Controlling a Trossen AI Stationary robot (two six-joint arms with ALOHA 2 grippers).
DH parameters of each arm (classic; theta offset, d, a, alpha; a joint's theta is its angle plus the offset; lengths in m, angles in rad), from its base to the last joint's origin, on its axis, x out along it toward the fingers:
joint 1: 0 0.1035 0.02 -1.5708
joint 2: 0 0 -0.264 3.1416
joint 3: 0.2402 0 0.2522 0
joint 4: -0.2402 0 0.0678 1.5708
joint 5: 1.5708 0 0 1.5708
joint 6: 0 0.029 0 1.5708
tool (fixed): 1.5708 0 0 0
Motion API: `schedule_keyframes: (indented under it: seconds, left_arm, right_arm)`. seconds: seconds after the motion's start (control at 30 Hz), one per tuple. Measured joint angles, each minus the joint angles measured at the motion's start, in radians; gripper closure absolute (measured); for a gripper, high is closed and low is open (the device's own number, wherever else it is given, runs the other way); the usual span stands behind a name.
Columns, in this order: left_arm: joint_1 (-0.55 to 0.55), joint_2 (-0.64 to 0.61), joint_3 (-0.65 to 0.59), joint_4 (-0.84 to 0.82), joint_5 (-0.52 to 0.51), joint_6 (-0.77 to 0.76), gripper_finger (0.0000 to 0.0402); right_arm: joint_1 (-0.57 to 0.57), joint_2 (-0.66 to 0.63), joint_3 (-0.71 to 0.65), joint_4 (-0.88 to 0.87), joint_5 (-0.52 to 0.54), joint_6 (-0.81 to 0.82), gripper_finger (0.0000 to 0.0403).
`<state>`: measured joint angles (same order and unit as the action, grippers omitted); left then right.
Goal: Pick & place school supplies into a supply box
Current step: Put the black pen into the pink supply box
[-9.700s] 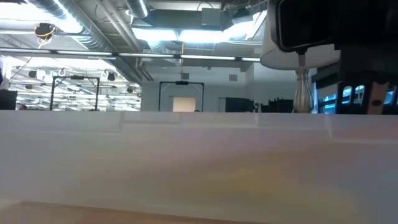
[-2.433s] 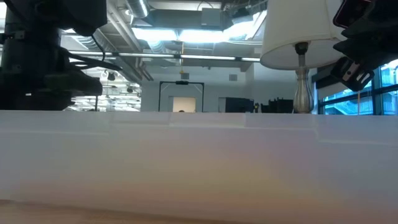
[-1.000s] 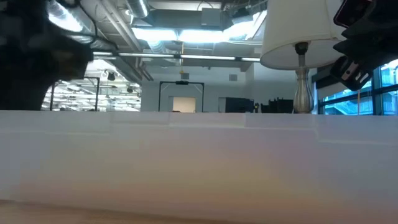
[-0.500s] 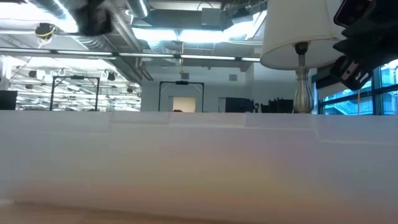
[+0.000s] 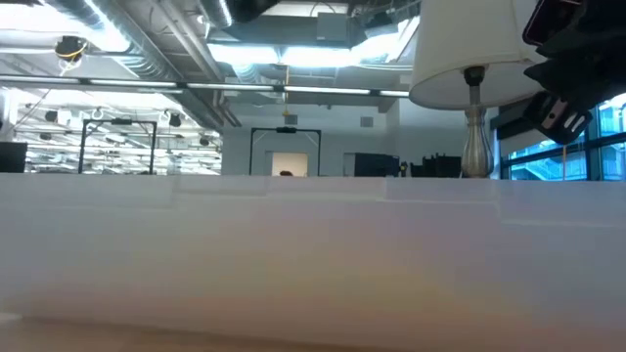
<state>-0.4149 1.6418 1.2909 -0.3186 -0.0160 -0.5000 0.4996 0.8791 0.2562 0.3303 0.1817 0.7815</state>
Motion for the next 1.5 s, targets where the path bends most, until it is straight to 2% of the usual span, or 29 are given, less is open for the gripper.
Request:
schedule_keyframes:
  seconds: [0.13,0.23,0.5,0.77,1.03,1.2,1.5]
  left_arm:
    - [-0.007,0.116,0.145,-0.29,-0.011,0.025,0.0371]
    - [-0.009,0.195,0.19,-0.379,-0.015,0.045,0.0369]
    - [-0.01,0.355,0.258,-0.419,-0.007,0.179,0.037]
    - [-0.01,0.435,0.335,-0.548,-0.011,0.288,0.037]
    - [-0.016,0.441,0.338,-0.553,-0.071,0.414,0.037]
    - [-0.03,0.441,0.338,-0.549,-0.074,0.492,0.037]
    - [-0.029,0.441,0.338,-0.546,-0.069,0.472,0.0369]
  right_arm:
    - [0.0,0.0,0.0,-0.006,-0.027,0.0,0.032]
    - [0.0,0.0,0.0,-0.013,-0.052,0.0,0.032]
    - [0.0,0.0,0.0,-0.016,-0.053,-0.001,0.032]
    - [0.0,0.0,0.0,-0.022,-0.053,-0.002,0.032]
    - [0.0,0.0,0.0,-0.022,-0.052,-0.004,0.032]
    - [0.0,0.0,0.0,-0.022,-0.052,-0.004,0.032]
    - [0.0,0.0,0.0,-0.022,-0.052,-0.009,0.032]
